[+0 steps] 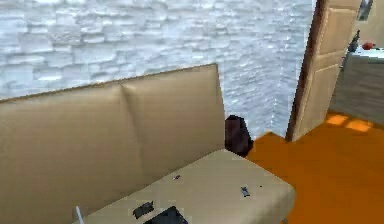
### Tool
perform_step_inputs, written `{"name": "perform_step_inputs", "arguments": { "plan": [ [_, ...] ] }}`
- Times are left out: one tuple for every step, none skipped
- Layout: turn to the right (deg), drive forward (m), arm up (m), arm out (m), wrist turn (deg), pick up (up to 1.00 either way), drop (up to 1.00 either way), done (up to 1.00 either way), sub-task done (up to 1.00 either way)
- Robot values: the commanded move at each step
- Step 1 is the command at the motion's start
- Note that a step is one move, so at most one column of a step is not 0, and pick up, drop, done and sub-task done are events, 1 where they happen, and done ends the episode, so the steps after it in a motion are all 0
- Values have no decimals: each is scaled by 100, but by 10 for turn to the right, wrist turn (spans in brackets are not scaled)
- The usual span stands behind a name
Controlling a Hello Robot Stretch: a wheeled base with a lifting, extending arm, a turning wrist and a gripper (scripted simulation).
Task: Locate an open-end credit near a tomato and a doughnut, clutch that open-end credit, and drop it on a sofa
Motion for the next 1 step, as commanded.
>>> {"name": "perform_step_inputs", "arguments": {
  "plan": [
    [-450,0,0,0,0,0,0,0,0]
  ]
}}
